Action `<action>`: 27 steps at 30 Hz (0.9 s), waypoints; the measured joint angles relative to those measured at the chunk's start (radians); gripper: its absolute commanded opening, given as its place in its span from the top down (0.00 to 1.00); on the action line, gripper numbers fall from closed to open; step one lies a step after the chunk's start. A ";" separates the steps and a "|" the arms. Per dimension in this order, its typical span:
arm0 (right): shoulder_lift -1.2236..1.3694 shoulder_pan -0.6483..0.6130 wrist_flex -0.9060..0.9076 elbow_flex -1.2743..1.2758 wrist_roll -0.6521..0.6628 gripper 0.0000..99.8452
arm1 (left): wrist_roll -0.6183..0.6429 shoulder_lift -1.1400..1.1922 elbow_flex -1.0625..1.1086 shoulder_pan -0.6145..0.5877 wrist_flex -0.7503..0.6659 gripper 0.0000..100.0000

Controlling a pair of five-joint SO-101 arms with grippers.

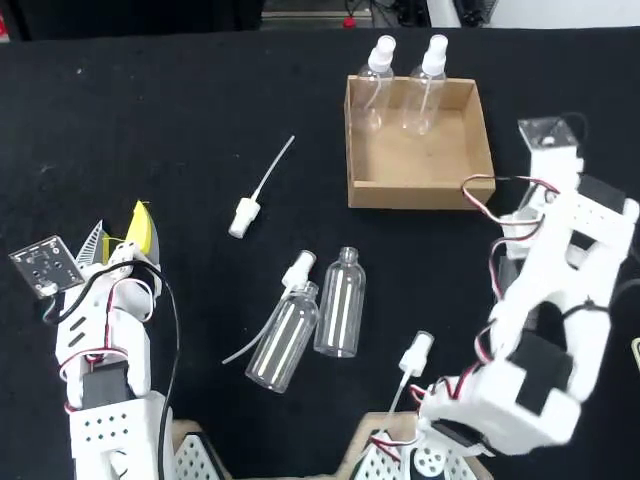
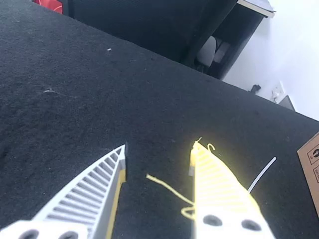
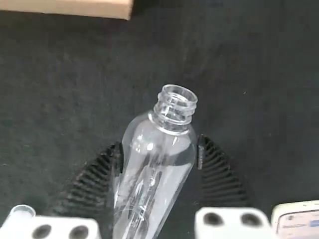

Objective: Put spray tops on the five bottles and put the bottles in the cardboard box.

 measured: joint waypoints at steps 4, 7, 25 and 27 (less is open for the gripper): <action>0.100 0.014 -0.008 0.000 -0.032 0.83 | 0.000 0.000 0.000 0.002 0.000 0.80; 0.138 0.014 0.040 -0.071 -0.081 0.68 | 0.000 0.000 0.000 0.018 0.000 0.80; 0.434 0.032 0.396 -0.499 -0.347 0.70 | -0.003 0.000 0.000 0.020 0.000 0.80; 0.489 0.032 0.396 -0.548 -0.359 0.70 | -0.003 0.000 0.000 0.020 0.000 0.80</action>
